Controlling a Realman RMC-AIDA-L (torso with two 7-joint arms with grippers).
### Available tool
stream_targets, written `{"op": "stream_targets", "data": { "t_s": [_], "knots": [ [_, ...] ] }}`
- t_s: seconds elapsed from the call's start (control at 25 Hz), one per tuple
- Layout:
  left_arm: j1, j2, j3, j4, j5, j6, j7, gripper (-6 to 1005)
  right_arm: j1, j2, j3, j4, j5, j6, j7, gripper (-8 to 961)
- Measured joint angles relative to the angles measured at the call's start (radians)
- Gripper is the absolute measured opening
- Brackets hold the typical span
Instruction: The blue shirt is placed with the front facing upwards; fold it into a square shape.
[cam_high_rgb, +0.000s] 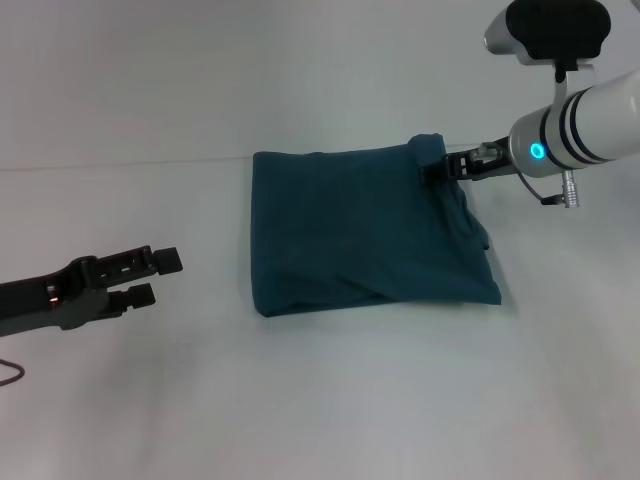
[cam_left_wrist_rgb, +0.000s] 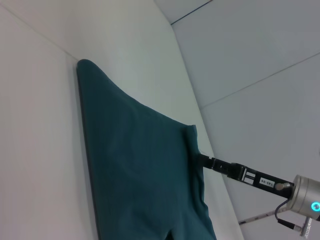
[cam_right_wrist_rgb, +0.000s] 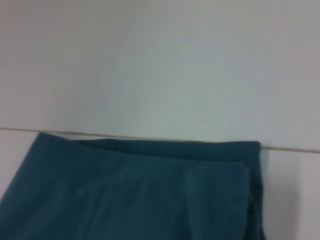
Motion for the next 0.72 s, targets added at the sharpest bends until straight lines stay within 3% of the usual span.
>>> {"op": "stream_targets", "data": {
  "t_s": [0.24, 0.56, 0.68, 0.72],
  "knots": [
    [-0.005, 0.0, 0.004, -0.01, 0.0, -0.012, 0.001, 949, 0.008, 0.007, 0.0, -0.001, -0.04, 0.016, 0.004, 776],
    [-0.012, 0.001, 0.004, -0.027, 0.0, -0.027, 0.009, 949, 0.002, 0.016, 0.0, 0.003, -0.044, 0.049, 0.001, 542],
    [-0.015, 0.001, 0.003, -0.033, 0.0, -0.032, 0.011, 949, 0.001, 0.019, 0.0, 0.009, -0.045, 0.061, 0.0, 298],
    [-0.018, 0.001, 0.004, -0.037, 0.0, -0.035, 0.012, 949, 0.0, 0.02, 0.0, 0.012, -0.046, 0.065, -0.001, 273]
  ]
}}
